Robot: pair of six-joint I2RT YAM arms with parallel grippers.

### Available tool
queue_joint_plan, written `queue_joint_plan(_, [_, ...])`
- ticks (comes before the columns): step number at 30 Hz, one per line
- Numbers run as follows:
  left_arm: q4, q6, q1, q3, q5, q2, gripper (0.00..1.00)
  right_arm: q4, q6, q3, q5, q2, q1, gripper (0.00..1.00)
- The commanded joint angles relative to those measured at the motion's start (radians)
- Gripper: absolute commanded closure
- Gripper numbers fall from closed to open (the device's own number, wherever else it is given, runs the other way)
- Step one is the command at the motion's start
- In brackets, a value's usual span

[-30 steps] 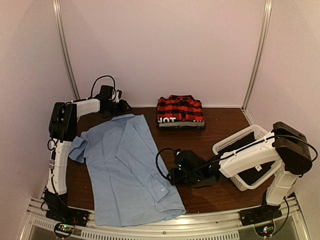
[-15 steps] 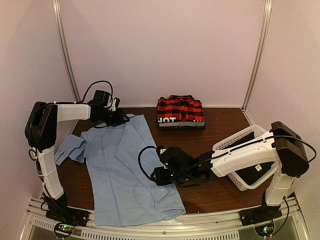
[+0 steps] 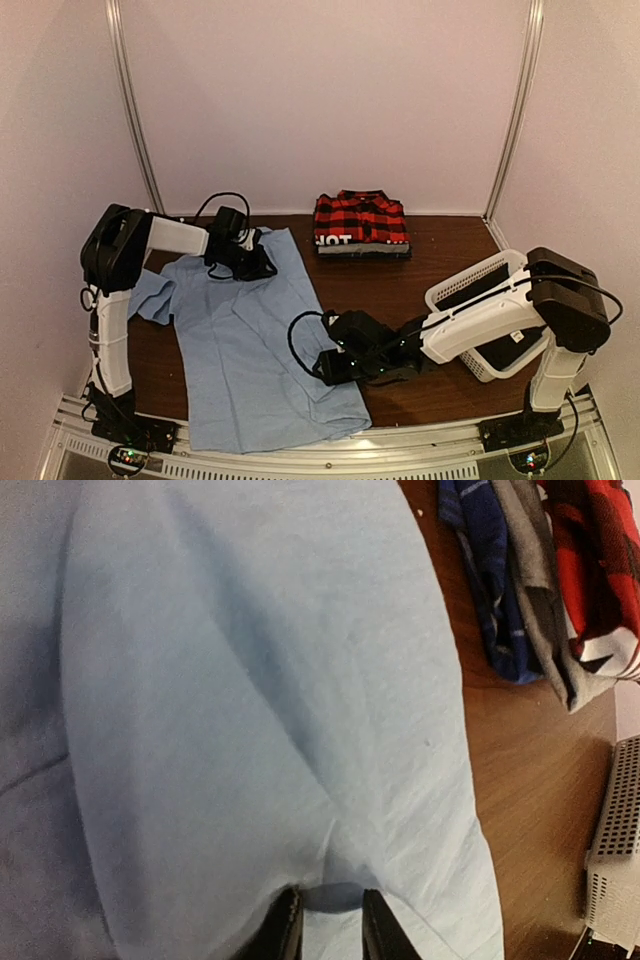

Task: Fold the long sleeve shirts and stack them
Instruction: Move the 1/3-folded shirt to the center of the board.

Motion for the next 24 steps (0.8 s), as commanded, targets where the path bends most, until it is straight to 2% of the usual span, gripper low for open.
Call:
queue_joint_plan(1, [-0.044,0.011,0.008,0.141,-0.040,0.126,0.78,0.018,0.000,-0.042,-0.015,0.015,-0.047,0.60])
queue_joint_plan(9, [-0.152,0.020,0.021,0.407,-0.068,0.270,0.78,0.013,-0.073,-0.036,-0.035,0.043,-0.143,0.60])
queue_joint_plan(14, [-0.211,0.040,0.028,0.503,-0.057,0.279,0.78,-0.033,-0.120,-0.002,-0.026,0.022,-0.147,0.59])
queue_joint_plan(19, [-0.267,0.068,0.031,0.501,-0.115,0.148,0.71,-0.072,-0.163,0.017,0.003,-0.060,-0.147,0.58])
queue_joint_plan(24, [-0.298,0.087,0.049,0.354,-0.209,-0.055,0.68,-0.078,-0.200,0.033,0.027,-0.151,-0.147,0.53])
